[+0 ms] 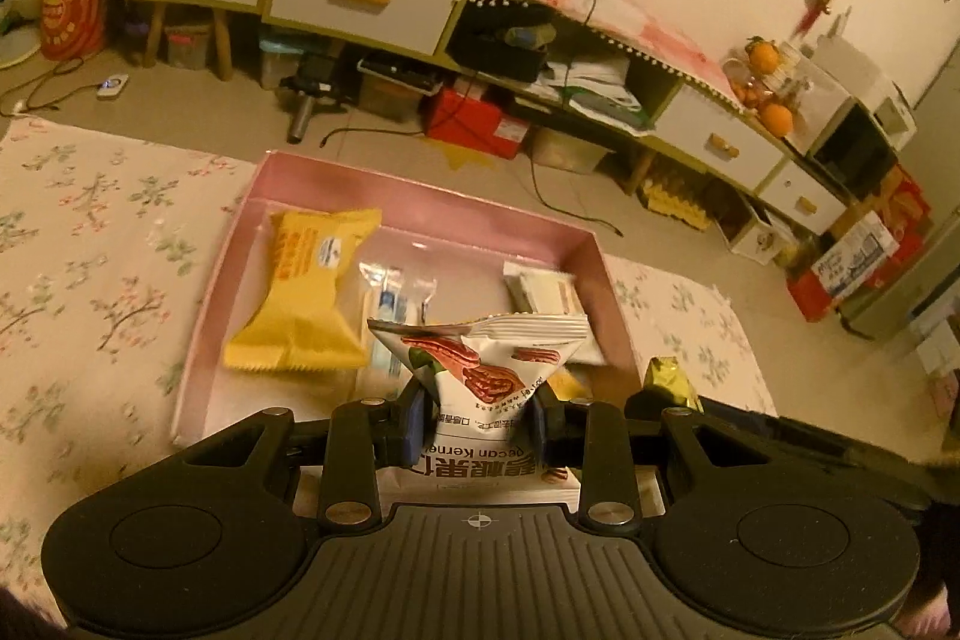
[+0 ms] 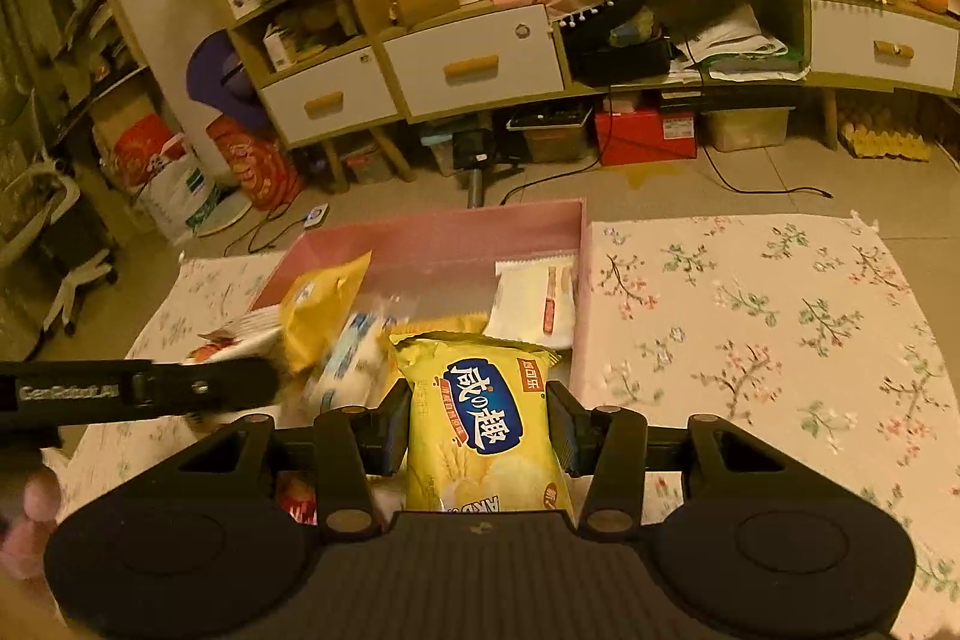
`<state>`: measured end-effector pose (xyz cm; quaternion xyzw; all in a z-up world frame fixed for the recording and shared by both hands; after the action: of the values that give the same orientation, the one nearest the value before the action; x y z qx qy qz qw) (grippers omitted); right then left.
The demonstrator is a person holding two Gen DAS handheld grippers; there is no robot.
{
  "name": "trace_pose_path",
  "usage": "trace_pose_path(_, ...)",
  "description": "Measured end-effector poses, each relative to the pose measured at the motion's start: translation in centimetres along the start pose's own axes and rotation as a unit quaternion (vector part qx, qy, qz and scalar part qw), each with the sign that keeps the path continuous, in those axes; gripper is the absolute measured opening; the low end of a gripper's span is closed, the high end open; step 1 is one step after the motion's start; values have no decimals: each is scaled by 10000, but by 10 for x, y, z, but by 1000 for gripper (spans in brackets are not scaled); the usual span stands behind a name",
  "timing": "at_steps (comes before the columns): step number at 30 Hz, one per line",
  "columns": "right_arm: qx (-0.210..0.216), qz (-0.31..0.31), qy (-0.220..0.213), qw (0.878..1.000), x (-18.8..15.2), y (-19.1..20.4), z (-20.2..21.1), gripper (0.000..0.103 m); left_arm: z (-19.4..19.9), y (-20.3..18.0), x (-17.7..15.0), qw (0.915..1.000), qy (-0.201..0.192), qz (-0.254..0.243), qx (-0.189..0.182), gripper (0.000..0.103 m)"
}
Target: Organize snacks
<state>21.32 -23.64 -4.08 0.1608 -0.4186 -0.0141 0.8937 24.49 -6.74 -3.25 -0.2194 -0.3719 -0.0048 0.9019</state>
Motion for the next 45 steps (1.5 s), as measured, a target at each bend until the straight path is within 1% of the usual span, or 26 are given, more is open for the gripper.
trace_pose_path(7,12,-206,-101,9997,13,-5,-23,10,-34,6,10,9998,70,10,195,30)
trace_pose_path(16,-18,-174,-138,9998,21,-10,-46,10,-63,10,28,9991,-53,-107,402,30)
trace_pose_path(22,18,-103,-167,9998,27,-7,-57,11,-74,14,34,9989,-87,-75,465,30)
trace_pose_path(26,35,-181,-179,9997,29,-8,-61,11,-77,12,37,9990,-132,-172,395,31)
trace_pose_path(28,60,-227,-198,9995,29,-8,-61,14,-79,12,37,9987,-130,-252,426,33)
trace_pose_path(29,64,-242,-208,9995,29,-9,-61,17,-79,13,37,9986,-125,-249,451,35)
trace_pose_path(30,49,-246,-225,9994,29,-10,-60,26,-78,13,37,9986,-125,-229,452,40)
trace_pose_path(31,46,-256,-253,9993,29,-10,-59,29,-78,14,37,9987,-129,-206,442,43)
trace_pose_path(33,17,-323,-303,9990,31,-14,-57,33,-75,16,36,9986,-179,-210,444,53)
trace_pose_path(37,-5,-412,-304,9987,33,-19,-51,38,-71,16,38,9987,-166,-209,429,56)
trace_pose_path(39,-18,-407,-333,9986,34,-19,-47,42,-67,15,37,9989,-162,-199,396,59)
trace_pose_path(45,-43,-383,-365,9986,37,-19,-34,49,-55,14,30,9988,-106,-243,413,63)
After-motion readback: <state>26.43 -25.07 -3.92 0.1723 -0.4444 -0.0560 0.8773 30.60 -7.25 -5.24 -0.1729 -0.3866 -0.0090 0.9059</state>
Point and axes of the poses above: each gripper's, at about its wrist camera, not at the fingertips, and z roughly against the way its jaws point, y to its left, x to its top, the point moved 8 cm from there along -z, roughly the way its jaws point, and after that the axes turned 6 degrees about -y, right-handed, at the moved point
